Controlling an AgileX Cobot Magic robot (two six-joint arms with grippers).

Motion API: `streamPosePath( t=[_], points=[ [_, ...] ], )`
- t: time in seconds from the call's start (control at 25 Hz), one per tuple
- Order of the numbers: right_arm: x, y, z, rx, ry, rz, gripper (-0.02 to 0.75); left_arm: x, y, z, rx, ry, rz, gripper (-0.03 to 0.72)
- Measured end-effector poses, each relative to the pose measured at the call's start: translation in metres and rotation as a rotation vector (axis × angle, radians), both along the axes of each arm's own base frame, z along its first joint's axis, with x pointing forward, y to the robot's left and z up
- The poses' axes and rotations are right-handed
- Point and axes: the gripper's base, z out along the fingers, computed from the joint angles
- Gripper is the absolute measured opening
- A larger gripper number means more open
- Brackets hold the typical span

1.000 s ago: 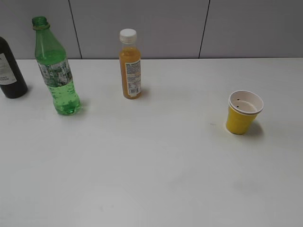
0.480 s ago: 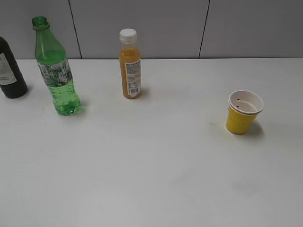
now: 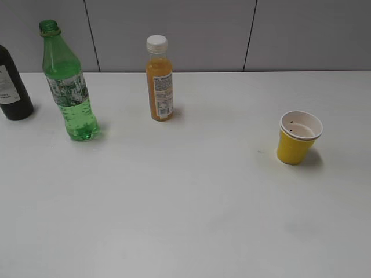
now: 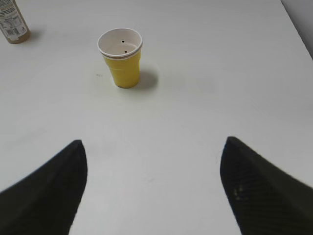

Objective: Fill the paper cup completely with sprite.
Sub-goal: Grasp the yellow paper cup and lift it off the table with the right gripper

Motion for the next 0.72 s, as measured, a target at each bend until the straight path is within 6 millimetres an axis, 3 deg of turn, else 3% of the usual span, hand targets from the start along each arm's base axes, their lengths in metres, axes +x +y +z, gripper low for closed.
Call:
streamPosePath(
  t=[0.44,0.72],
  points=[
    [0.002,0.000,0.018,-0.012,-0.165,0.004,0.663,0.000,0.000,0.000,0.000,0.000,0.000,0.552],
    [0.026,0.001,0.033,-0.062,-0.246,0.012,0.663,0.000,0.000,0.000,0.000,0.000,0.000,0.552]
  ],
)
